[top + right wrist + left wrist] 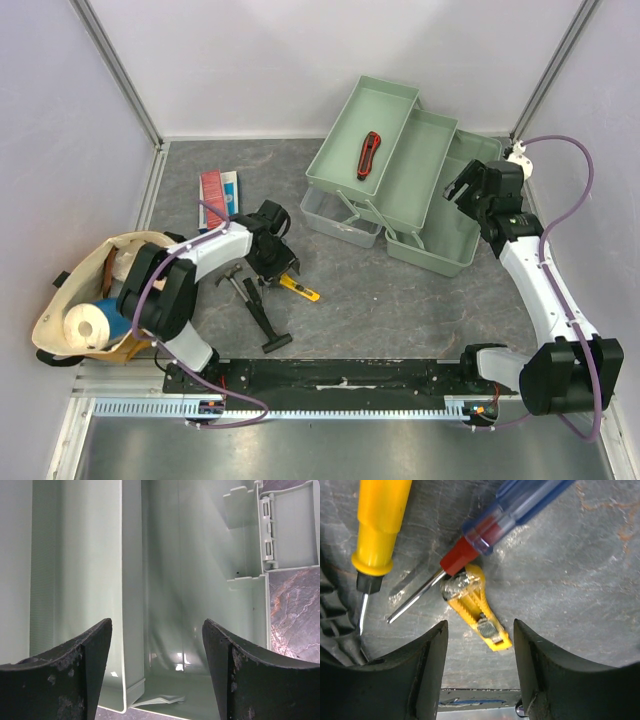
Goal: Pack the tool kit
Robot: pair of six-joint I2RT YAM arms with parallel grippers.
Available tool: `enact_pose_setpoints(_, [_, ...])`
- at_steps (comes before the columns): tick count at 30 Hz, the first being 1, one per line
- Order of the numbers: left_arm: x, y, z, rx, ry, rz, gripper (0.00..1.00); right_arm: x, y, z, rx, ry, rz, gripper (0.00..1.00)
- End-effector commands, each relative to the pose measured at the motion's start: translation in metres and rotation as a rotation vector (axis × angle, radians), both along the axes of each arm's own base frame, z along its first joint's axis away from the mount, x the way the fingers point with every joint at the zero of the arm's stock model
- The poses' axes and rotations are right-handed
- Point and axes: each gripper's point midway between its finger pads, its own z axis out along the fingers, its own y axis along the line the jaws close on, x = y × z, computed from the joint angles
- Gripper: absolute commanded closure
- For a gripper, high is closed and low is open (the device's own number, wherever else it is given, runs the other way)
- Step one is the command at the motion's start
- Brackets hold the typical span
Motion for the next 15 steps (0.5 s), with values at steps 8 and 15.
enact_pose_setpoints(8, [0.011,-0.003,-0.029,0.058,-0.006,-0.001,0.47,-0.002,-0.007,0.001,-0.016,-0.011,-0.026,0.20])
enact_pose_setpoints(15, [0.014,-0.006,-0.035,0.062,-0.009,-0.052,0.73,-0.002,-0.012,0.002,-0.025,-0.012,-0.035,0.19])
